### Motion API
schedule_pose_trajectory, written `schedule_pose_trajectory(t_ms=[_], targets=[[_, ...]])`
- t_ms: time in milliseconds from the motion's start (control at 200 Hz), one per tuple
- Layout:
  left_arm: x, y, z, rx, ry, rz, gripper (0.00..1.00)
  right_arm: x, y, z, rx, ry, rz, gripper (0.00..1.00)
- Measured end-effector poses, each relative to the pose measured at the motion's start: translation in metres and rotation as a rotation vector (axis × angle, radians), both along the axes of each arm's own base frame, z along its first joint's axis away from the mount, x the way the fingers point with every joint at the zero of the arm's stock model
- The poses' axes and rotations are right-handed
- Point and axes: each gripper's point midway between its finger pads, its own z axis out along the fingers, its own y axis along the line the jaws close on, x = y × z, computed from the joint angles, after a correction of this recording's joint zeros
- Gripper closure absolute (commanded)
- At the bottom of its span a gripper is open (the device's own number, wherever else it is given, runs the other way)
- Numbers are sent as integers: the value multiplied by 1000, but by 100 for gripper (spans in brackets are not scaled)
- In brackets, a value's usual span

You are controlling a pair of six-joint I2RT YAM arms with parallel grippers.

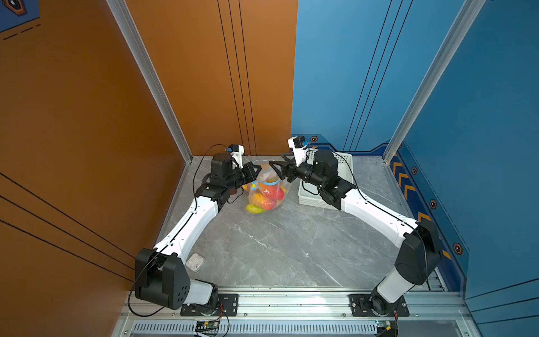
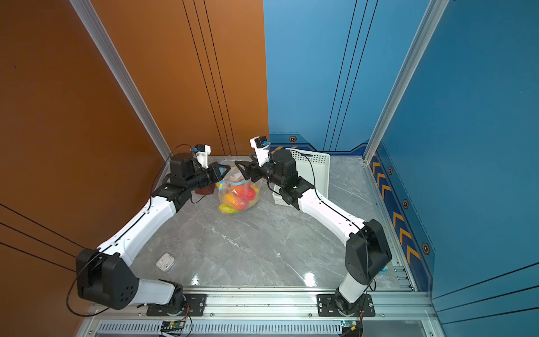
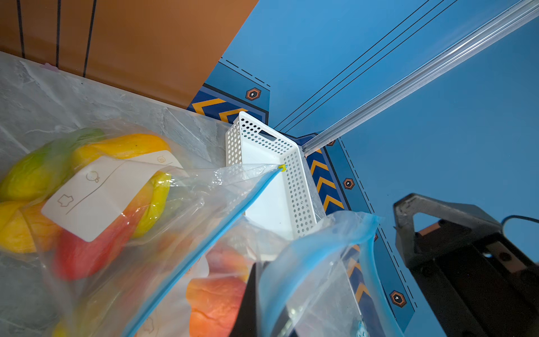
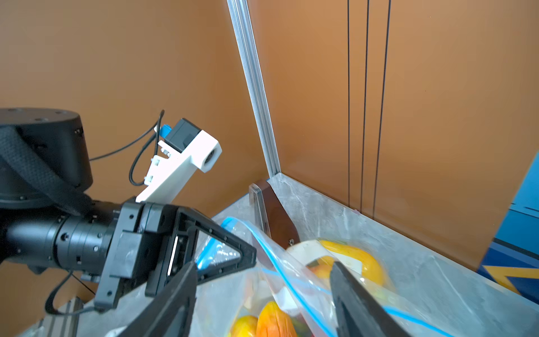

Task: Place the mango in a zip-top bag and seal the zipper
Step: Place the mango in the zipper food storage bag, then adjust the zipper food storage bag at the center of the board.

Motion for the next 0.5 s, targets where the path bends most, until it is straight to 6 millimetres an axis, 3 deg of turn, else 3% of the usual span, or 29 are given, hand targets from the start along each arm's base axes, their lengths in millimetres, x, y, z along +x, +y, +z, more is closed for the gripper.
schedule_pose_trajectory(t_ms=[80, 165, 225, 275, 360, 495], targets=[[-2, -2, 2, -5, -4, -13, 100, 2, -22, 10, -44, -15, 6, 14], [-5, -3, 6, -12, -10, -28, 100, 17, -60, 16, -85, -39, 14, 10], [-8, -5, 9, -17, -16, -40, 100, 28, -85, 10, -149, -53, 28, 1], [-10, -6, 11, -20, -21, -51, 100, 34, -98, 0, -223, -72, 68, 0], [-12, -8, 13, -23, -28, -69, 100, 33, -96, -18, -331, -122, 186, 0], [-15, -13, 14, -20, -36, -100, 100, 20, -70, -50, -432, -177, 371, 0]])
